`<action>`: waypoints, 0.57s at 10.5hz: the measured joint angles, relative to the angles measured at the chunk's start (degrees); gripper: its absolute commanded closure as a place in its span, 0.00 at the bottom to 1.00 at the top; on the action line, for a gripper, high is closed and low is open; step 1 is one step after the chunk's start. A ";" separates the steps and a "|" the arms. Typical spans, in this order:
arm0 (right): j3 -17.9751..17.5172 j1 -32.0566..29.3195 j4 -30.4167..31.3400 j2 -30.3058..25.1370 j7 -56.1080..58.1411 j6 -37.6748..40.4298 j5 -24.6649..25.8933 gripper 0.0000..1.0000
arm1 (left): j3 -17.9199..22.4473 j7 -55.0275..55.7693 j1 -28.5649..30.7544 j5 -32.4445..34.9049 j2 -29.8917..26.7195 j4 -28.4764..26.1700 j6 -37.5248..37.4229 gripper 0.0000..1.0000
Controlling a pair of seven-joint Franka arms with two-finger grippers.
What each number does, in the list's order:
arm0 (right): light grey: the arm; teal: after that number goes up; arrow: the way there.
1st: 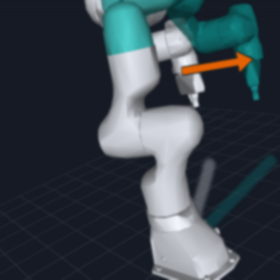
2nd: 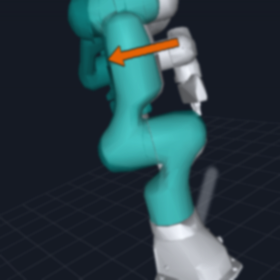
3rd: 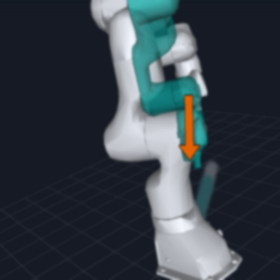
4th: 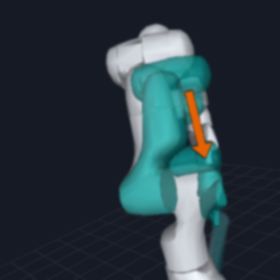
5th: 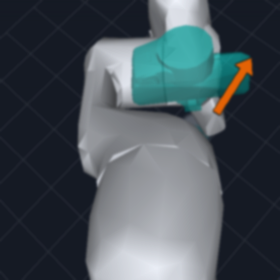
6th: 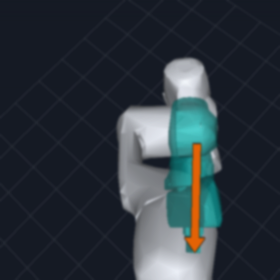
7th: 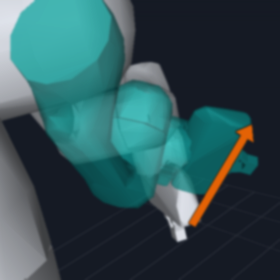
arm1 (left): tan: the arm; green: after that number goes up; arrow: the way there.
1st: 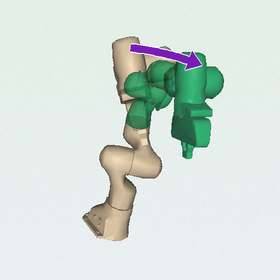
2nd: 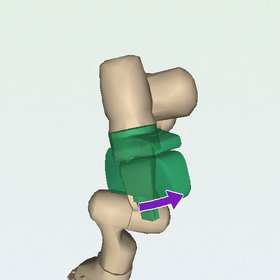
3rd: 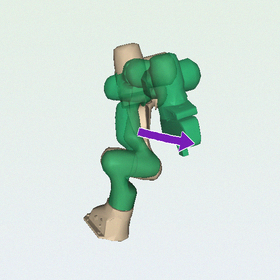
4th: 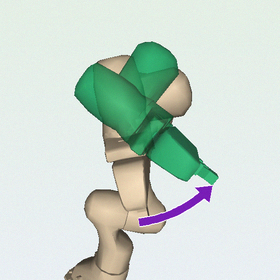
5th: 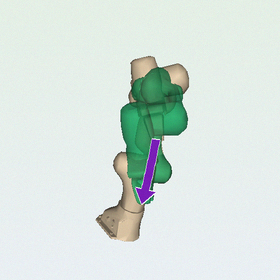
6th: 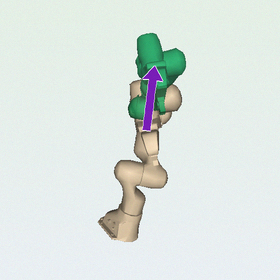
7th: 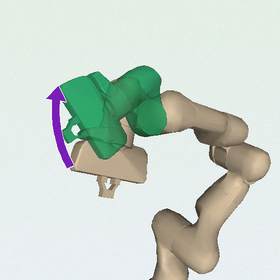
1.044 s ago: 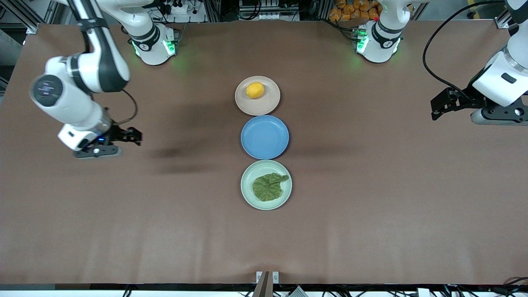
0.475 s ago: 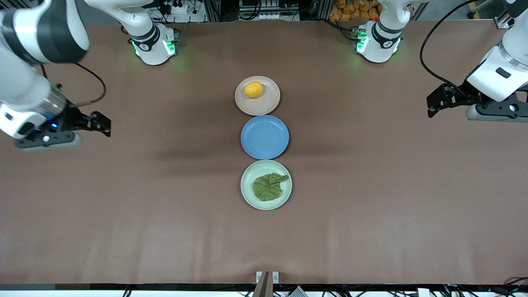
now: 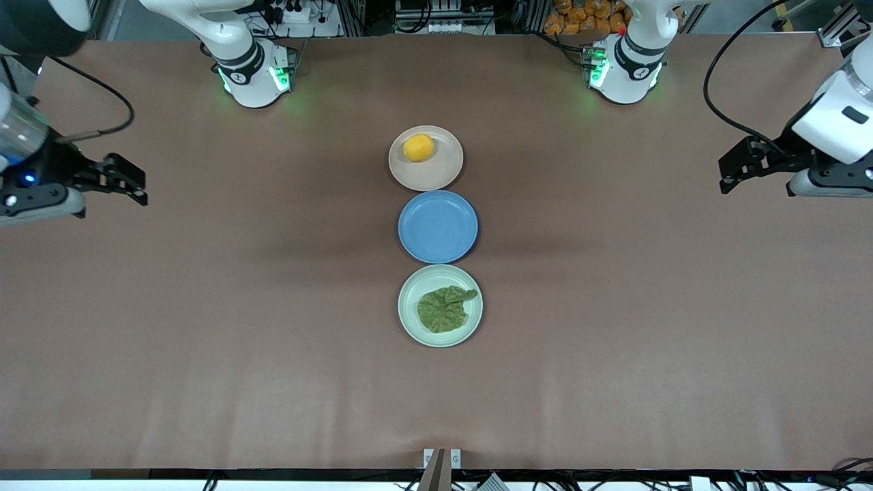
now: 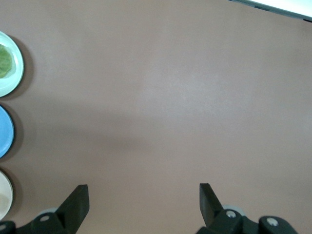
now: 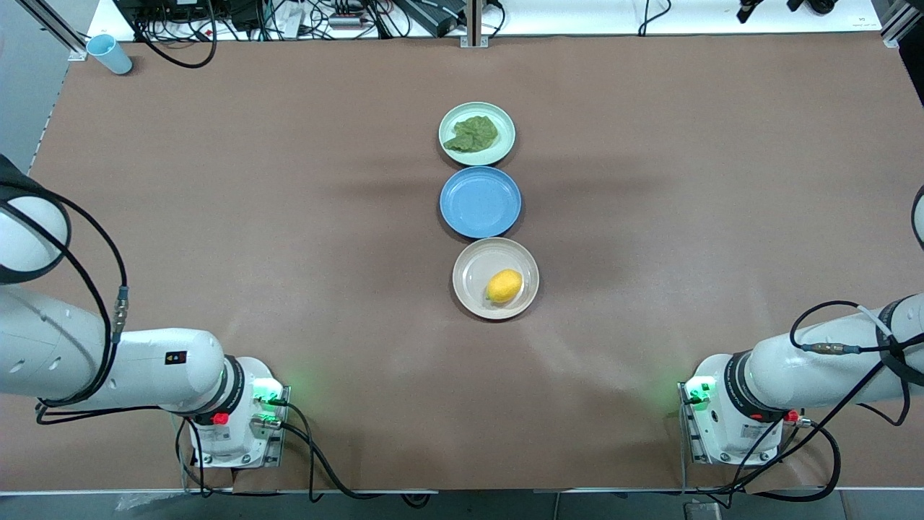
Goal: Place lemon and lettuce in plates
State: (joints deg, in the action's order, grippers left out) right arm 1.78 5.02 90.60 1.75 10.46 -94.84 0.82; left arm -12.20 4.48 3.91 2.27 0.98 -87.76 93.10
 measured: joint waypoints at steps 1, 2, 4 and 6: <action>0.85 -0.17 -0.55 0.01 2.10 0.60 -0.80 0.00 | 0.59 0.00 0.08 0.00 0.00 0.00 -0.11 0.00; 1.77 -0.21 -1.02 0.05 3.22 0.96 -2.53 0.00 | 0.95 0.00 0.21 0.00 0.00 0.01 -0.35 0.00; 3.10 0.01 -1.86 0.07 3.86 1.23 -4.17 0.00 | 1.11 0.00 0.26 0.00 0.00 0.01 -0.59 0.00; 3.31 0.23 -2.06 0.10 3.86 1.22 -4.19 0.00 | 1.10 0.00 0.25 0.00 0.00 0.03 -0.68 0.00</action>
State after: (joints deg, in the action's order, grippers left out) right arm 5.08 5.26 88.55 1.84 14.32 -93.63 -3.37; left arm -11.10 4.48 4.16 2.27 0.98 -87.73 92.42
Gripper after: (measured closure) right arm 0.000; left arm 0.000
